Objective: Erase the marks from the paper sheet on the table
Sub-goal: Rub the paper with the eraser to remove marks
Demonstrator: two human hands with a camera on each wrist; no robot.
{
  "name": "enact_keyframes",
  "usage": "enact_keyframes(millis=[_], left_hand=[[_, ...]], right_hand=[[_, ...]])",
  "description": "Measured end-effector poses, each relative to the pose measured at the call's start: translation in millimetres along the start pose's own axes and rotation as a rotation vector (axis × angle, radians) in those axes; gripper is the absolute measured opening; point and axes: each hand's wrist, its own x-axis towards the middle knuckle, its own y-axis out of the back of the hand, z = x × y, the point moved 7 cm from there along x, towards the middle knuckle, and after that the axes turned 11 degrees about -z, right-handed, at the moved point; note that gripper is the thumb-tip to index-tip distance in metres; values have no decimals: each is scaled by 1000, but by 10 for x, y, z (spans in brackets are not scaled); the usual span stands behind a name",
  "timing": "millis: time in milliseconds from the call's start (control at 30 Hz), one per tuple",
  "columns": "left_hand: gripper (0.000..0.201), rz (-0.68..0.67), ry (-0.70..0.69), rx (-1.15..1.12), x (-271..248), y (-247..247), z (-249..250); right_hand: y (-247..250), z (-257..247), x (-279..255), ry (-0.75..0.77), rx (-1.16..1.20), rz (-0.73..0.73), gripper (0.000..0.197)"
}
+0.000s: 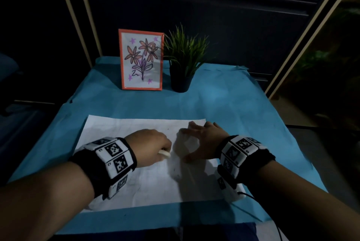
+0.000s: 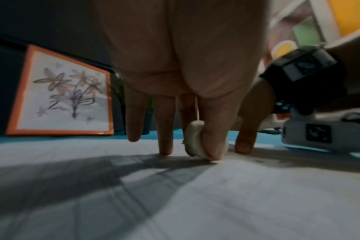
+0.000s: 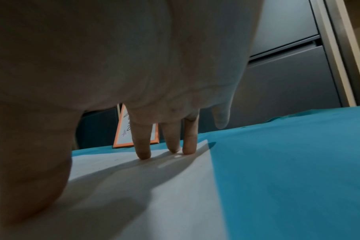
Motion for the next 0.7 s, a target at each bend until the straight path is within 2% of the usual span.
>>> enact_keyframes(millis=[200, 400, 567, 700], left_hand=[[21, 42, 51, -43, 8, 41, -48], [19, -43, 9, -40, -44, -28, 21], [20, 27, 64, -25, -14, 22, -10], [19, -53, -7, -14, -58, -81, 96]], right_hand=[[-21, 19, -17, -12, -5, -18, 88], [-35, 6, -7, -15, -1, -15, 88], [-25, 6, -26, -24, -9, -19, 88], [-30, 3, -7, -22, -16, -4, 87]])
